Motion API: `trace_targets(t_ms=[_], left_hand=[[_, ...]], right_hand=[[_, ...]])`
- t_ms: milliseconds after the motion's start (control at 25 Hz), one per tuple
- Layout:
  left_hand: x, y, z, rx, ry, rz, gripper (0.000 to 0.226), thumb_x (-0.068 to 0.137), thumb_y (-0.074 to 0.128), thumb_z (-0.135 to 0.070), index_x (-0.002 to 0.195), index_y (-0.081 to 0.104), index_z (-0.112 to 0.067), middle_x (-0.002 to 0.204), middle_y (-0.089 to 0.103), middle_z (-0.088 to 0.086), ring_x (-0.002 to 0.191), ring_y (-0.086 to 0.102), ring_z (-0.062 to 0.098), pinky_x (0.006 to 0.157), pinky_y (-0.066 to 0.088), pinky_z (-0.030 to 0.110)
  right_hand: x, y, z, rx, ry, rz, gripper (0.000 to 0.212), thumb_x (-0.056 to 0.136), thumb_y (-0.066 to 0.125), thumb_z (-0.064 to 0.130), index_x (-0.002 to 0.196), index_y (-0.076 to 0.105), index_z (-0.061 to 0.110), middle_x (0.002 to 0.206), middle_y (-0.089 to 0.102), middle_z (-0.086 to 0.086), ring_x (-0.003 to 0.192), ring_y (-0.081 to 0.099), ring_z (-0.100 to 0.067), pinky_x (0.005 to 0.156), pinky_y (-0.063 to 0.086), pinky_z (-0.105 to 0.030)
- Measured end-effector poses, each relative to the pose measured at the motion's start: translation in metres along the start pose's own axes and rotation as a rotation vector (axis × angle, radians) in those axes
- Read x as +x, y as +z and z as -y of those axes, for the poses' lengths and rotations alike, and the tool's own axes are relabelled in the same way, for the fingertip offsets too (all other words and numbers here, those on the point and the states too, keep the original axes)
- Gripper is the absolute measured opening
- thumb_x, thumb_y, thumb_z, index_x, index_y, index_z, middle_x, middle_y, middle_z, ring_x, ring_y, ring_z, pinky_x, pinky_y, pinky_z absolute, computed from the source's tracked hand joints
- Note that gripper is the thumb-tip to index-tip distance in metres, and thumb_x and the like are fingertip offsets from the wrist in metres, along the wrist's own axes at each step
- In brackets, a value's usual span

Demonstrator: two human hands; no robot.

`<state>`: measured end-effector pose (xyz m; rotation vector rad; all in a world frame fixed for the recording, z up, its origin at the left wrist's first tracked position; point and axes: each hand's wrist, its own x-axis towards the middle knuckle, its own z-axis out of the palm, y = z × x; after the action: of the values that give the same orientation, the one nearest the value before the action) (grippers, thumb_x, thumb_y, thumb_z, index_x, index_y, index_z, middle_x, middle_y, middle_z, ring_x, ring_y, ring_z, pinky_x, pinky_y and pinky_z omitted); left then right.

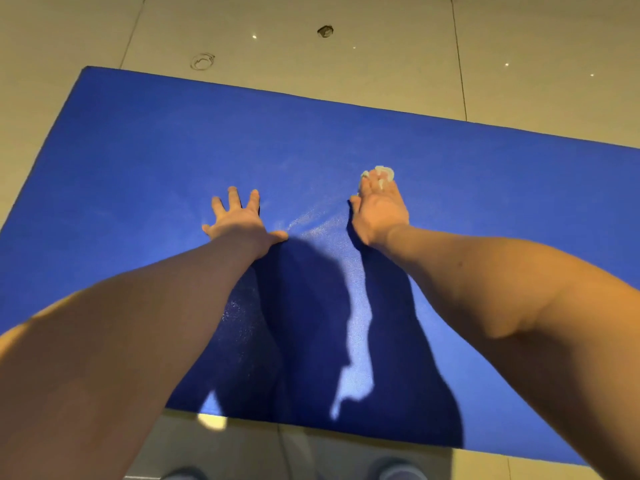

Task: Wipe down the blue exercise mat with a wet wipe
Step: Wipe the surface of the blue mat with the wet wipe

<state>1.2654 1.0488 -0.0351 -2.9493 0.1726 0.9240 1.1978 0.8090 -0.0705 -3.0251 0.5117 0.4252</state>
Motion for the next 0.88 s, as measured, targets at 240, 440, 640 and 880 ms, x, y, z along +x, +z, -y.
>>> trace_targets(t_ms=[240, 440, 640, 880], left_hand=[[-0.028, 0.018, 0.013, -0.011, 0.016, -0.073, 0.104, 0.076, 0.068, -0.073, 0.157, 0.016, -0.035, 0.159, 0.013, 0.001, 0.145, 0.013, 0.029, 0.092, 0.046, 0.047], [-0.054, 0.035, 0.028, -0.013, 0.003, -0.029, 0.11, 0.076, 0.072, -0.07, 0.158, 0.006, -0.038, 0.163, 0.0, -0.001, 0.149, 0.005, 0.032, 0.083, 0.043, 0.046], [-0.052, 0.039, 0.026, -0.01, -0.008, -0.024, 0.111, 0.077, 0.072, -0.068, 0.158, 0.002, -0.038, 0.165, -0.011, 0.0, 0.151, -0.002, 0.035, 0.102, 0.044, 0.061], [-0.05, 0.039, 0.021, 0.024, -0.031, -0.025, 0.113, 0.076, 0.073, -0.069, 0.159, 0.002, -0.037, 0.165, -0.01, 0.002, 0.149, 0.001, 0.036, 0.099, 0.047, 0.059]], right_hand=[[-0.049, 0.011, 0.088, 0.249, -0.277, 0.076, 0.05, 0.102, 0.034, 0.031, 0.144, 0.032, 0.003, 0.152, 0.029, -0.016, 0.146, 0.015, -0.034, 0.12, 0.02, -0.045], [-0.049, 0.004, 0.038, 0.237, -0.272, 0.011, 0.05, 0.102, 0.037, 0.032, 0.148, 0.025, 0.015, 0.159, 0.017, -0.006, 0.141, 0.019, -0.021, 0.12, 0.021, -0.041], [-0.042, 0.012, 0.008, 0.087, -0.053, 0.054, 0.064, 0.106, 0.016, 0.041, 0.159, 0.003, 0.008, 0.167, -0.001, -0.007, 0.153, -0.012, -0.026, 0.125, 0.001, -0.043], [-0.084, 0.014, 0.093, 0.364, -0.27, -0.007, 0.035, 0.091, 0.047, 0.02, 0.123, 0.038, 0.008, 0.136, 0.038, -0.019, 0.126, 0.037, -0.034, 0.106, 0.039, -0.047]])
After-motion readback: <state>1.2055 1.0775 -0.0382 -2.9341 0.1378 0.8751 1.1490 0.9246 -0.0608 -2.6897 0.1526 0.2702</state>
